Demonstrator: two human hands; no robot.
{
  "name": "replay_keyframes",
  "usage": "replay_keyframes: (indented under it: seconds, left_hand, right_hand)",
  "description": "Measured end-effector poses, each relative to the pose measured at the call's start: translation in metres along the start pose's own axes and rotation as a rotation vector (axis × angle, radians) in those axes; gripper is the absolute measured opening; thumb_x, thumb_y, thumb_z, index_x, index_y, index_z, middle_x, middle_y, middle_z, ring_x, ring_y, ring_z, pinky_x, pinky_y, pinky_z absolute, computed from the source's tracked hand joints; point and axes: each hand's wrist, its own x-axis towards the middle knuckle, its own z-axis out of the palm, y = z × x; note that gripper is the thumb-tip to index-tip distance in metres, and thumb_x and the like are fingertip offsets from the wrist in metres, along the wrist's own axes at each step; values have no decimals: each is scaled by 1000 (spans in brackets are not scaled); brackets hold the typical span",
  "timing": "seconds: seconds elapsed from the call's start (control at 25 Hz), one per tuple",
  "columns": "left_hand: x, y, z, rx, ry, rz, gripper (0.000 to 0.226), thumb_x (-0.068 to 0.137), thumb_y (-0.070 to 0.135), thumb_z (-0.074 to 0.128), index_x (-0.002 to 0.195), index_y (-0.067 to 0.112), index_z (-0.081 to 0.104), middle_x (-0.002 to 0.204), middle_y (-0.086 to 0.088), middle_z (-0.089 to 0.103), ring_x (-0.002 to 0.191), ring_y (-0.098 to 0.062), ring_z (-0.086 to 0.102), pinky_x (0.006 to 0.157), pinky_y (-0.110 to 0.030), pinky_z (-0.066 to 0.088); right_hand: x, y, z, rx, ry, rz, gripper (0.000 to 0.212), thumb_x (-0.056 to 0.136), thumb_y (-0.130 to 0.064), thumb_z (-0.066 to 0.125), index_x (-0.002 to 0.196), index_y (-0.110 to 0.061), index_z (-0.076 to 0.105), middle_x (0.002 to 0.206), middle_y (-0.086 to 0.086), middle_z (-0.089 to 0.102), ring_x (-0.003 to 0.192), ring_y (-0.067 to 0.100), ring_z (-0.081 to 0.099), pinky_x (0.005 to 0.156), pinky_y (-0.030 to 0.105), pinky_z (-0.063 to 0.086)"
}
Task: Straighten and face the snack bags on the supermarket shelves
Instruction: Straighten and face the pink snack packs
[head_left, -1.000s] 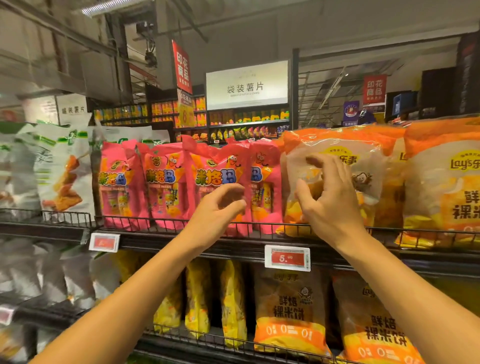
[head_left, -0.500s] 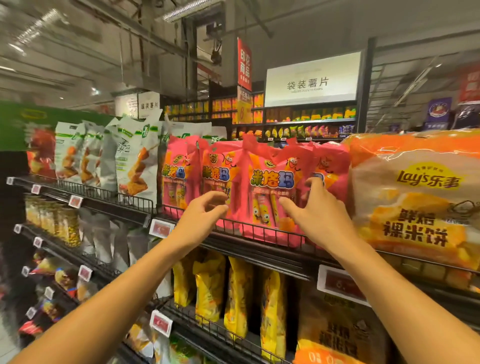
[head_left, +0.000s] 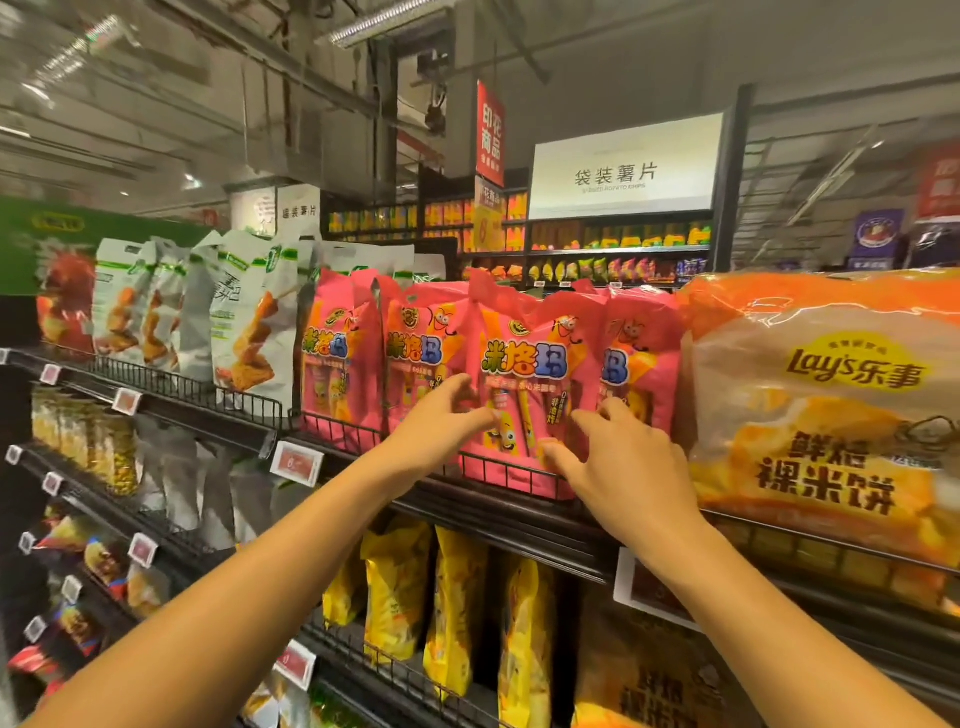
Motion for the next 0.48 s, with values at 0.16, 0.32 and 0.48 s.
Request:
replay_keyframes:
  seconds: [0.16,0.32,0.48]
  left_hand:
    - [4,-5,1,-38,16,28,69,88,32,72,148,18,40,141,2,50,130,-16,47,109,-35,36]
    - [6,-14,-1,-11,73,226,56,90,28,70,141,24,49,134,5,41,134,-12,34,109,-26,27]
    - [11,-26,-3,-36,28,363,65,87,31,73,144,38,42,156,8,23,144,-6,15,121,-37,14]
  right_hand:
    - [0,0,3,9,-11,-23,54,95,-65,44,131,-28,60,119,-3,61,101,26,67,73,39,55]
    - [0,-5,9,57,35,-30,50,97,-58,46,135,-28,60,121,-8,61,101,21,67,73,42,58]
    - [-1,-20,19,207,97,23,46,97,-49,52,137,-27,60,124,-18,58,108,13,62,79,35,54]
